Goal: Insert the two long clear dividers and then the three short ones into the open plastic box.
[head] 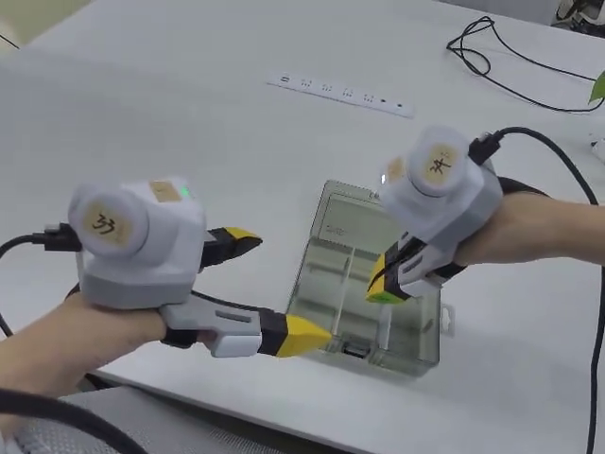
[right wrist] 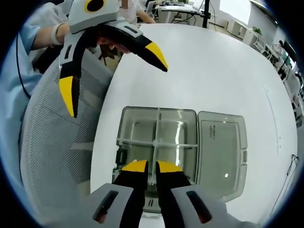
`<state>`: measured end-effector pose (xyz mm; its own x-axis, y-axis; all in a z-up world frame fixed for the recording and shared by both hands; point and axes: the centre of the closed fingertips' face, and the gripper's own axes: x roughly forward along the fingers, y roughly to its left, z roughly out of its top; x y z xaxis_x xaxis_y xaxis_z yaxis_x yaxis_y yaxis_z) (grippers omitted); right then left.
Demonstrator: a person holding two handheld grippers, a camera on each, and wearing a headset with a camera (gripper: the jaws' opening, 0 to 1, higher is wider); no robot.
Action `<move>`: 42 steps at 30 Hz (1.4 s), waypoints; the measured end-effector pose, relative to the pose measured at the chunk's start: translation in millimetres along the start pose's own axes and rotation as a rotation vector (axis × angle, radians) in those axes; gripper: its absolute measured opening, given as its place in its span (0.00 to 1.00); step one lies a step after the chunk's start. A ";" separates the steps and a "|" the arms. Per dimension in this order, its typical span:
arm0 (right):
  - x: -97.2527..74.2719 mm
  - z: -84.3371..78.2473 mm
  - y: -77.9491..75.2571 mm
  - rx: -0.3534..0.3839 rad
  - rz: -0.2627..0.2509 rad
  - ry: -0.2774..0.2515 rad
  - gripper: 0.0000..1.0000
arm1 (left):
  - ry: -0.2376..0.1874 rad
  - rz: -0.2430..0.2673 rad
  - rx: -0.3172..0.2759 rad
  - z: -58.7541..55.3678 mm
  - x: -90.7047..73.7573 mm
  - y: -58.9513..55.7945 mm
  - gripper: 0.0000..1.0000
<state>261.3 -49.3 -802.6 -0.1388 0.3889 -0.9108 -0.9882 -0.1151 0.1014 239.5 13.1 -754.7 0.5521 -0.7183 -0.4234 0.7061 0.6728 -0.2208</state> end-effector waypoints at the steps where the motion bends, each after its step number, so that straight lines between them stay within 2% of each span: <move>1: -1.2 1.6 -0.8 0.003 -0.010 -0.017 0.15 | 0.002 0.000 0.001 -0.1 0.5 0.2 0.86; 4: -5.0 6.1 -5.4 -0.031 -0.038 -0.066 0.27 | 0.003 -0.002 0.001 0.5 1.0 0.1 0.86; 8: -12.3 8.7 -4.4 -0.013 -0.033 -0.123 0.37 | 0.006 -0.006 0.003 0.5 1.9 -0.8 0.85; 13: -18.3 14.4 -6.7 -0.020 -0.079 -0.211 0.65 | 0.008 -0.006 0.001 0.0 1.8 -1.5 0.85; 20: -20.2 10.5 -2.5 0.003 -0.093 -0.258 0.85 | 0.012 -0.005 0.000 -0.2 1.5 -1.9 0.85; 22: -21.3 9.1 -2.4 0.006 -0.102 -0.268 0.88 | 0.012 -0.005 0.000 0.3 1.2 -2.2 0.86; 23: -22.5 11.6 -0.7 0.022 -0.095 -0.302 0.90 | 0.012 -0.004 0.000 0.5 1.2 -2.2 0.86; 25: -24.2 7.2 -1.9 0.039 -0.103 -0.298 0.90 | 0.012 -0.004 -0.001 0.7 0.9 -2.4 0.86; 28: -28.9 7.1 0.2 0.060 -0.114 -0.337 0.92 | 0.012 -0.003 0.000 1.0 0.5 -2.1 0.86; 32: -34.2 -1.4 1.6 0.106 -0.147 -0.343 0.95 | 0.013 0.002 0.002 1.7 -0.9 -0.9 0.87; 35: -40.6 -6.5 2.8 0.154 -0.166 -0.376 0.97 | 0.017 0.005 0.003 1.9 -1.8 -0.8 0.87; 42: -60.0 -46.7 4.5 0.235 -0.217 -0.370 0.97 | 0.021 0.007 0.003 2.6 -2.4 -2.5 0.87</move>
<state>268.2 -115.9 -766.2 0.0998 0.6849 -0.7218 -0.9789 0.1976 0.0521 237.6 12.7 -750.8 0.5477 -0.7096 -0.4433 0.7035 0.6774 -0.2150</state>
